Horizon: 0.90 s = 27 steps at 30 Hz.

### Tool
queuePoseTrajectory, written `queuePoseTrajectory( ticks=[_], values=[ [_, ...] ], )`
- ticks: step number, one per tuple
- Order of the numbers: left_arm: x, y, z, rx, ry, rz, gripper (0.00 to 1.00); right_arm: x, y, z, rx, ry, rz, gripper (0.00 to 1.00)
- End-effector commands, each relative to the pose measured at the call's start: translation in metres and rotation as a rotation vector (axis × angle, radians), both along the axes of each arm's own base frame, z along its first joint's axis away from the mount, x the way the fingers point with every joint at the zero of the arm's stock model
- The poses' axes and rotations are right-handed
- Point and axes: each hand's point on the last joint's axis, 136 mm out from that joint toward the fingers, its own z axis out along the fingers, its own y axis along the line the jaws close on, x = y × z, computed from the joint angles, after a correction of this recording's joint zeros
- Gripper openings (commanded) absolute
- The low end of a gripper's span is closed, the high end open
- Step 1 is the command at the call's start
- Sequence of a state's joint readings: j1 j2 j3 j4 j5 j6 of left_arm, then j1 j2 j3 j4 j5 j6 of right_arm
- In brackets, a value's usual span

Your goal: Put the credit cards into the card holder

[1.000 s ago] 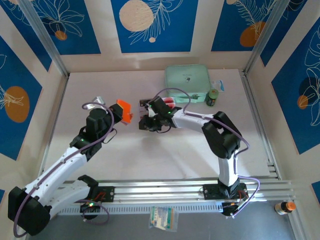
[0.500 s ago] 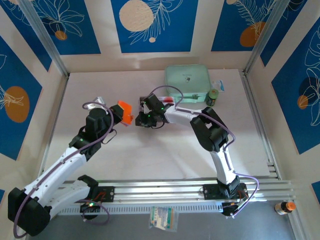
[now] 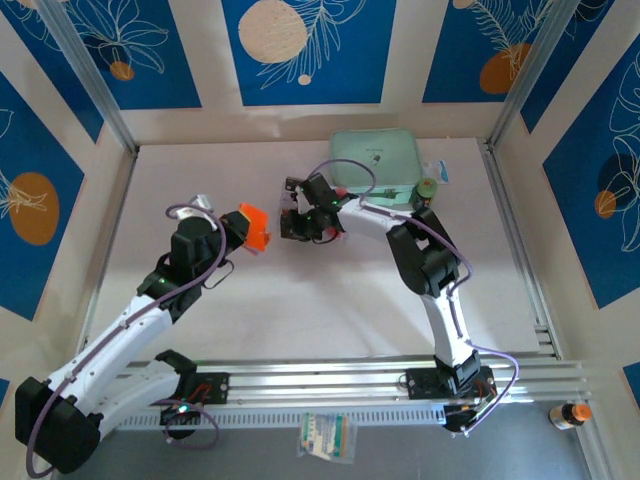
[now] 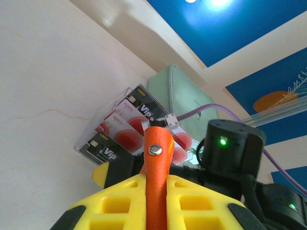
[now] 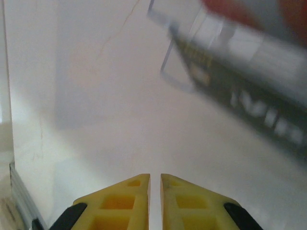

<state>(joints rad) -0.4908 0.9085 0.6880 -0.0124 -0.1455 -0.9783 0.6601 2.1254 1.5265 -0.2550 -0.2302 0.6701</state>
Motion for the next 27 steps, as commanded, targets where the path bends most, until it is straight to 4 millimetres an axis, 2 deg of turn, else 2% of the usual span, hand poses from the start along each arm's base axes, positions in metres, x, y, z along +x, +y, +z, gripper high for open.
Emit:
queuePoseTrajectory(
  ticks=[1,6,8,12,15,21,24,27],
  values=[
    [-0.002,-0.004,0.006,-0.075,-0.029,-0.024,0.0,-0.043,0.0,0.057,0.076,-0.051,0.092,0.14],
    [-0.004,-0.012,0.001,-0.165,-0.03,-0.042,0.0,-0.081,-0.041,0.084,0.103,-0.064,0.023,0.21],
    [-0.003,-0.015,0.002,-0.226,-0.046,-0.044,0.0,-0.093,-0.056,0.097,0.13,-0.071,-0.01,0.28],
    [0.002,-0.025,0.01,-0.343,-0.078,-0.045,0.0,-0.105,-0.08,0.131,0.233,-0.097,-0.078,0.54],
    [0.009,-0.035,0.021,-0.432,-0.108,-0.05,0.0,-0.106,-0.083,0.16,0.32,-0.124,-0.092,0.66],
    [0.024,-0.054,0.043,-0.567,-0.16,-0.052,0.0,-0.098,-0.078,0.207,0.454,-0.164,-0.096,0.73],
    [0.029,-0.062,0.052,-0.601,-0.172,-0.053,0.0,-0.089,-0.075,0.216,0.47,-0.182,-0.113,0.74],
    [0.033,-0.067,0.056,-0.657,-0.181,-0.044,0.0,-0.078,-0.075,0.215,0.472,-0.19,-0.14,0.73]
  ],
)
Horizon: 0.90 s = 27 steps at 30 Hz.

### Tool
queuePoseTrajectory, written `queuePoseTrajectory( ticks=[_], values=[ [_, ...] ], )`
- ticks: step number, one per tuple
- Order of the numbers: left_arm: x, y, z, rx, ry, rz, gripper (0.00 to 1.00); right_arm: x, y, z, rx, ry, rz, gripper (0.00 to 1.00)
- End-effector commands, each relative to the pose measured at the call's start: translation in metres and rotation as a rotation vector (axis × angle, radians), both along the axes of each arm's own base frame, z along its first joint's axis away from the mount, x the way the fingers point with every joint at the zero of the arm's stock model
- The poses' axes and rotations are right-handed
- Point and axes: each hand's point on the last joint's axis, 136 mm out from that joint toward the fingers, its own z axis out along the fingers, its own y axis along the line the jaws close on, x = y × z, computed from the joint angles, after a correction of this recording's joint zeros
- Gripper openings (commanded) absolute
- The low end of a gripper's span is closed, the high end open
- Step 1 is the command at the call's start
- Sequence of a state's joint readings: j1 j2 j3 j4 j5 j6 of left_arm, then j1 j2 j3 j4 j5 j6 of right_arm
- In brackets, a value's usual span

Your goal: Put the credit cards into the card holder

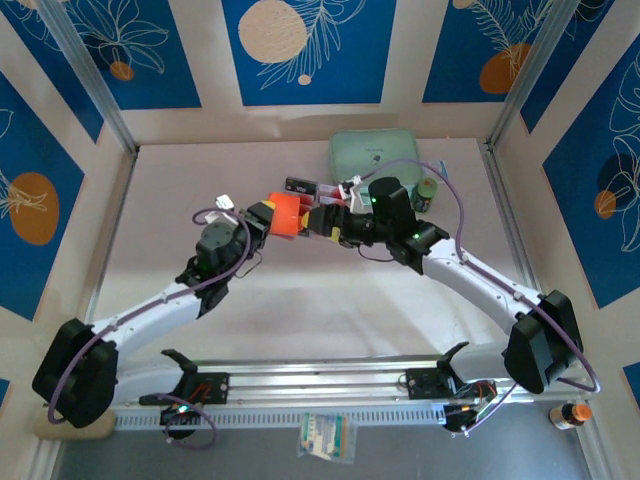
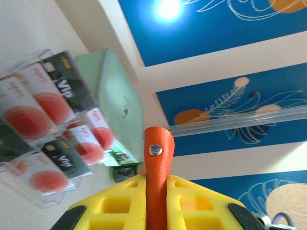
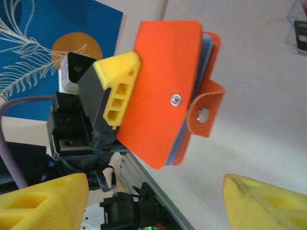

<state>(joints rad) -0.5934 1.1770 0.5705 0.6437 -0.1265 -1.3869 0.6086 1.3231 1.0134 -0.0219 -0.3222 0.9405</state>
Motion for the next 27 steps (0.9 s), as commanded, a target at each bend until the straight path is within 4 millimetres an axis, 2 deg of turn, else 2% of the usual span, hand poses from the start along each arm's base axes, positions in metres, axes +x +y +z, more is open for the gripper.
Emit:
queuePoseTrajectory(
  ticks=[1,4,14,20,27],
  values=[
    [0.005,-0.002,0.052,-0.171,-0.116,0.03,0.0,0.014,0.004,0.018,0.055,-0.026,-0.019,0.73],
    [0.006,-0.006,0.053,-0.211,-0.114,0.035,0.0,0.024,0.005,0.013,0.068,-0.023,-0.035,0.7],
    [0.004,-0.015,0.06,-0.26,-0.121,0.04,0.0,0.043,-0.008,-0.007,0.083,-0.01,-0.102,0.49],
    [0.003,-0.016,0.064,-0.266,-0.128,0.041,0.0,0.043,-0.009,-0.014,0.085,0.001,-0.111,0.46],
    [0.002,-0.019,0.064,-0.278,-0.129,0.031,0.0,0.045,-0.006,-0.011,0.119,0.004,-0.1,0.45]
  ],
)
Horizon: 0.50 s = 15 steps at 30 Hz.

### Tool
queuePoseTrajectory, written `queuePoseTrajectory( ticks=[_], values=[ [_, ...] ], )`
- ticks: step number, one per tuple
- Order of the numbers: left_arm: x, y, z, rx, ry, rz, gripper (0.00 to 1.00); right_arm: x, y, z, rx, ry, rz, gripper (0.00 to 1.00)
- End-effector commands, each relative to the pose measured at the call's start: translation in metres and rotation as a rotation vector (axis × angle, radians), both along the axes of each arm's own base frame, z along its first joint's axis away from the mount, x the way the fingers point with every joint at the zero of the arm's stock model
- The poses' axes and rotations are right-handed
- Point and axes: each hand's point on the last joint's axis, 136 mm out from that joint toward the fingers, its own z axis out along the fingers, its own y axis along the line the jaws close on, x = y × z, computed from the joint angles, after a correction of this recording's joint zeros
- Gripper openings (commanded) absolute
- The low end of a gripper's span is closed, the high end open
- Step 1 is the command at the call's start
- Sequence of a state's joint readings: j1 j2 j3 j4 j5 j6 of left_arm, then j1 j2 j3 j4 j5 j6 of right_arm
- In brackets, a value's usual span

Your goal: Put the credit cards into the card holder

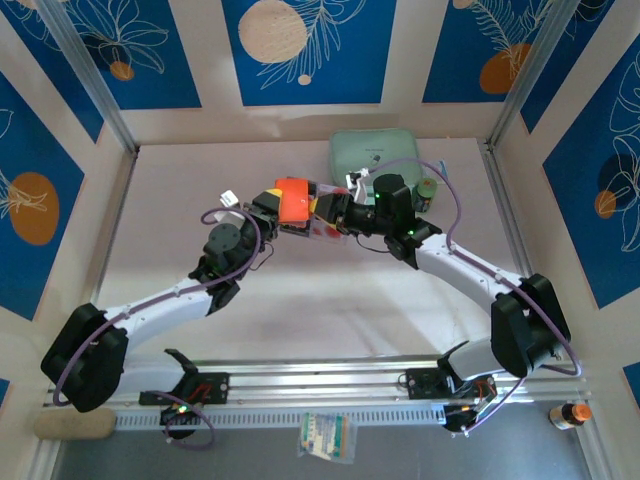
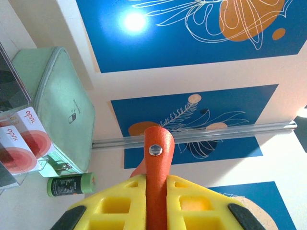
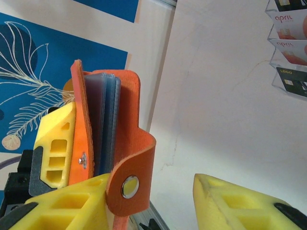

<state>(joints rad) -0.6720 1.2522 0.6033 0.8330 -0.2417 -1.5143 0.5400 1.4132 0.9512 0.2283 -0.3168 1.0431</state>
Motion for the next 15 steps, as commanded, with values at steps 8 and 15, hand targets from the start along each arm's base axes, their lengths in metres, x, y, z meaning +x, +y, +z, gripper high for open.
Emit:
queuePoseTrajectory(
  ticks=[8,15],
  values=[
    [-0.0021,-0.0055,0.0323,-0.08,-0.078,-0.006,0.0,-0.0001,0.0022,0.0101,0.094,-0.005,0.016,0.42],
    [-0.0024,-0.0068,0.0311,-0.083,-0.077,-0.01,0.0,-0.001,0.0092,0.0114,0.155,0.009,0.052,0.4]
  ],
)
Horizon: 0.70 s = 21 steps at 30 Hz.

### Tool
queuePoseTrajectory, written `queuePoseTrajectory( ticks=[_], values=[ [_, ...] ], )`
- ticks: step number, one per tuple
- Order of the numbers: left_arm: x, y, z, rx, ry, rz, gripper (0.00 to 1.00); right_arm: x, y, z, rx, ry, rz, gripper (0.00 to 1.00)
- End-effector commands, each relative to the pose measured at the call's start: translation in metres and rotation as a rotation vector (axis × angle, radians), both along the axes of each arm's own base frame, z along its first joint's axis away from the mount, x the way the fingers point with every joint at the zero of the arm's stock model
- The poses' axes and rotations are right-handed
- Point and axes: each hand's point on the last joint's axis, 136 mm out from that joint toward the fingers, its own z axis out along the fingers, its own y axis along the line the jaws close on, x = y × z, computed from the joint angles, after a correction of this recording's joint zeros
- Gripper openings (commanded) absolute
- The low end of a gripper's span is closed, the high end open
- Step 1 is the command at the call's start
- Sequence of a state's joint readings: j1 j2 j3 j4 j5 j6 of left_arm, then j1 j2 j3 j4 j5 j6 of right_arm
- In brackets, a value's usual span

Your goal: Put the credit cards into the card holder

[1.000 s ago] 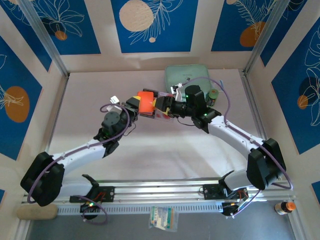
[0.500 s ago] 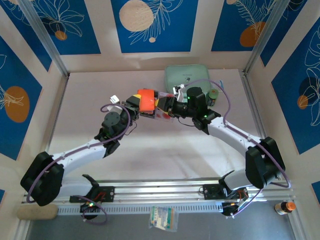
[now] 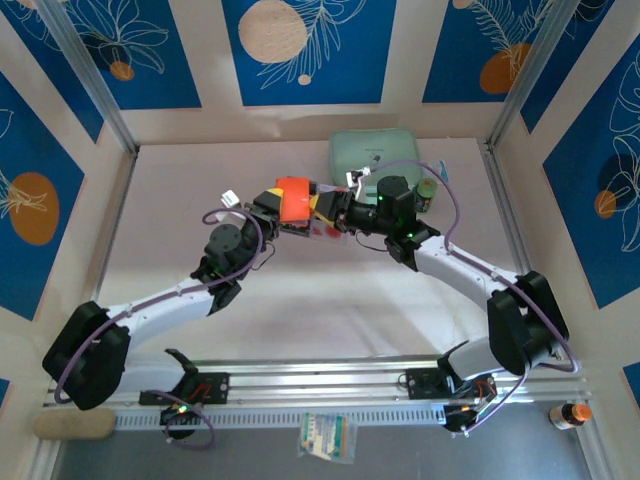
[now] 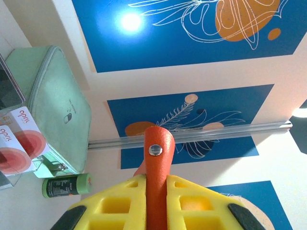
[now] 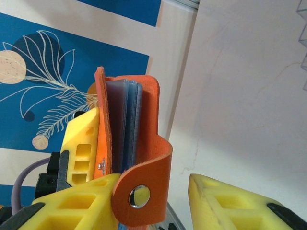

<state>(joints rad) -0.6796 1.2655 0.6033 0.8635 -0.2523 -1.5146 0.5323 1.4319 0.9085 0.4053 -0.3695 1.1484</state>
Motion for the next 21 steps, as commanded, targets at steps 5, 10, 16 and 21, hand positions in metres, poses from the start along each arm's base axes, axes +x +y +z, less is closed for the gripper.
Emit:
queuePoseTrajectory(
  ticks=[5,10,16,21],
  values=[
    [-0.003,-0.005,0.03,-0.073,-0.067,-0.015,0.0,-0.003,0.008,0.002,0.071,0.011,0.054,0.39],
    [-0.004,-0.006,0.029,-0.073,-0.066,-0.018,0.0,-0.006,0.011,0.007,0.089,-0.004,0.078,0.36],
    [-0.004,-0.008,0.028,-0.07,-0.064,-0.023,0.0,-0.012,0.014,0.017,0.111,-0.037,0.109,0.37],
    [-0.004,-0.01,0.027,-0.068,-0.063,-0.026,0.0,-0.016,0.015,0.024,0.126,-0.054,0.121,0.37]
  ],
)
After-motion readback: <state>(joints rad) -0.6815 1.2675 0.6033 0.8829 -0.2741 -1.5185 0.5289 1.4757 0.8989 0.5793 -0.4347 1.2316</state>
